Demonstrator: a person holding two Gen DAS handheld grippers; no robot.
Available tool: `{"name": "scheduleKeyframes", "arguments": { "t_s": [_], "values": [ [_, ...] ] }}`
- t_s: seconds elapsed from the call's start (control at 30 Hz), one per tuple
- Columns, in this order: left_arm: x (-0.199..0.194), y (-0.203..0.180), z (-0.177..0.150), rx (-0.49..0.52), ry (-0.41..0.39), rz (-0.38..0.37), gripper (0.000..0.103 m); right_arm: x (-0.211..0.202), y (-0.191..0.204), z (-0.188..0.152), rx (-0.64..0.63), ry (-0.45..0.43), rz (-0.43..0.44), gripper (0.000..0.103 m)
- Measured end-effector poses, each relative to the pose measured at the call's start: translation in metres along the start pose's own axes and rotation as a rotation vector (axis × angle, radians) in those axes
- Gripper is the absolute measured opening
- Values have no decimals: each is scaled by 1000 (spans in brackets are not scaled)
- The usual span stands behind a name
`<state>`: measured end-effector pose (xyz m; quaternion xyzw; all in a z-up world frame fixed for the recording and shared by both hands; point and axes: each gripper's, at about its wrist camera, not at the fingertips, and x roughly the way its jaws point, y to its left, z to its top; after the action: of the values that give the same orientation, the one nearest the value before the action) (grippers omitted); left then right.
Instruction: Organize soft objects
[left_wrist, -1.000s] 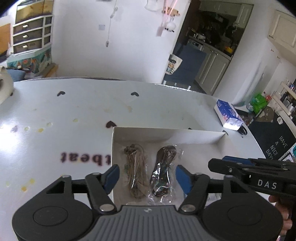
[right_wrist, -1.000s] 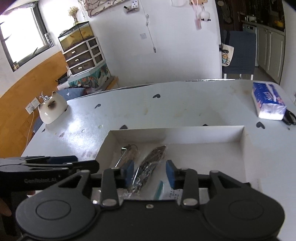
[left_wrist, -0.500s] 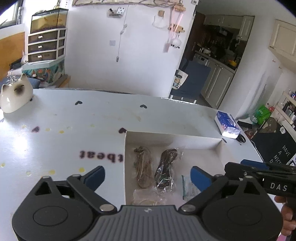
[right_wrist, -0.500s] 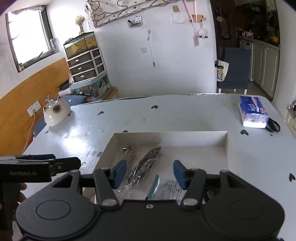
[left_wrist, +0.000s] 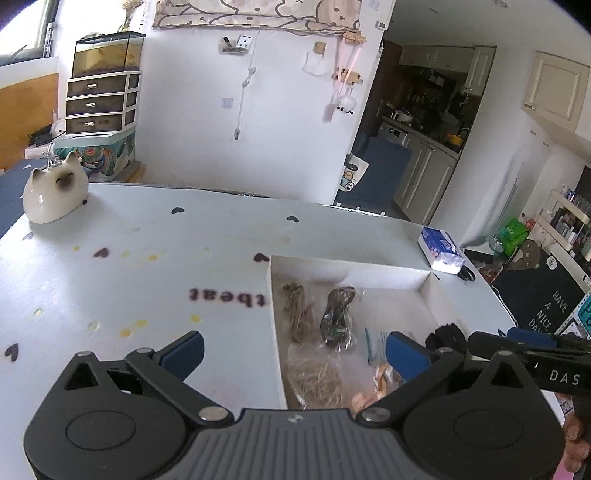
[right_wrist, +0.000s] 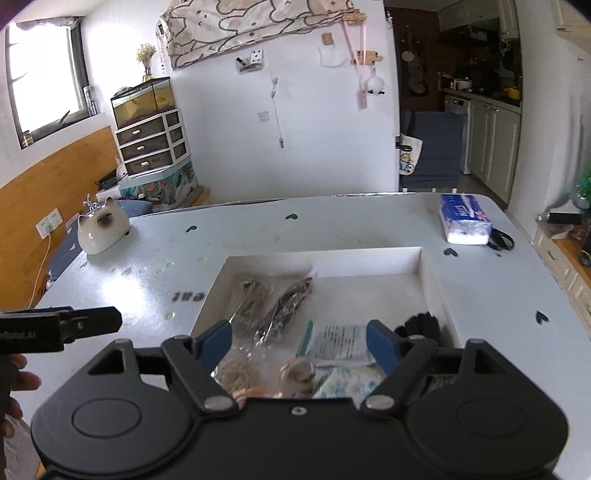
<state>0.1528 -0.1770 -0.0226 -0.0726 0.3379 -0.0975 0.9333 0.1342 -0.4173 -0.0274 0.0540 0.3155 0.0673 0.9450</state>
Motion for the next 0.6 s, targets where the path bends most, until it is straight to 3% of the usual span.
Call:
{"name": "scheduleKeyframes", "arguments": {
  "t_s": [0.6],
  "values": [
    [-65,9,-40,88,-43,28,103,-67,29,-42,-9,-59,-87,95]
  ]
}}
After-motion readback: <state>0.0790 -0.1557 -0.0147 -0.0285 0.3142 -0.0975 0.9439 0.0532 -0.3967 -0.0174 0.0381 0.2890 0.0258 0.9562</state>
